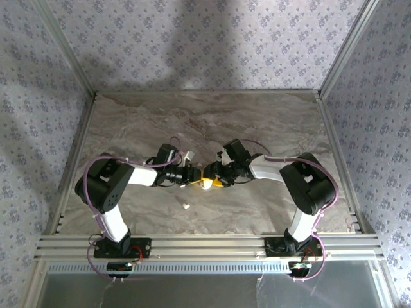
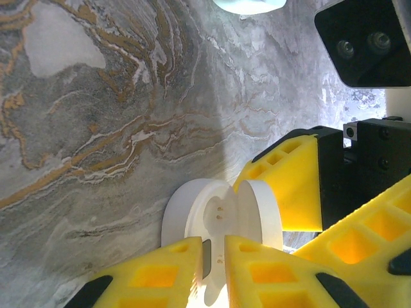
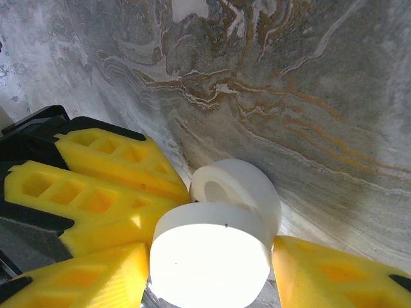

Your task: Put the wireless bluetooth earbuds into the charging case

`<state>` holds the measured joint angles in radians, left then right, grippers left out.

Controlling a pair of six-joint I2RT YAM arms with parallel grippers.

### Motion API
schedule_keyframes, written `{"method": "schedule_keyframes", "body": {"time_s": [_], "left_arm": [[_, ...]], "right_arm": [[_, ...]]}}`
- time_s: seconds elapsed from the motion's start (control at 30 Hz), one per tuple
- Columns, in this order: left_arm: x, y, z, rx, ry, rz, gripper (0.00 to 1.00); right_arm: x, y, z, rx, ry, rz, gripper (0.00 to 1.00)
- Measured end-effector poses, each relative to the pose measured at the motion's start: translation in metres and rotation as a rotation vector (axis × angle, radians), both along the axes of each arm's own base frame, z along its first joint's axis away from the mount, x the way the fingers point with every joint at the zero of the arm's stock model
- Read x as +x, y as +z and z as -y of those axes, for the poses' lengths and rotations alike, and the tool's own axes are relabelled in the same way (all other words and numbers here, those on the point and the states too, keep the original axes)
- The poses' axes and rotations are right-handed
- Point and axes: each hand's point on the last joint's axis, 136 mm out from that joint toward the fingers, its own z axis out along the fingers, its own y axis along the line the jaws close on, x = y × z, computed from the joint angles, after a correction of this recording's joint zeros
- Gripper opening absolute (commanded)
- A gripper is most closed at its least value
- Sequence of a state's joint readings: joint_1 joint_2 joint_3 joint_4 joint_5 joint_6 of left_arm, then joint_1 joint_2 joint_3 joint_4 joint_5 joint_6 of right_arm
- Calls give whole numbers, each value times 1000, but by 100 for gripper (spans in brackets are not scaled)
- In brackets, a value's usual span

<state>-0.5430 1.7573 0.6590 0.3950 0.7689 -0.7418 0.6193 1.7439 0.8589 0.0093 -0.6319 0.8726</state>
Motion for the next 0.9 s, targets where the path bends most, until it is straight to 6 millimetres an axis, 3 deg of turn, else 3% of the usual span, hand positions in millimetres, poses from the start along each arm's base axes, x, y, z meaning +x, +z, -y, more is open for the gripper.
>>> {"method": "schedule_keyframes", "body": {"time_s": [0.9], "left_arm": [[5, 6, 4, -12, 5, 11, 21]], "right_arm": [[8, 5, 5, 39, -30, -25, 60]]}}
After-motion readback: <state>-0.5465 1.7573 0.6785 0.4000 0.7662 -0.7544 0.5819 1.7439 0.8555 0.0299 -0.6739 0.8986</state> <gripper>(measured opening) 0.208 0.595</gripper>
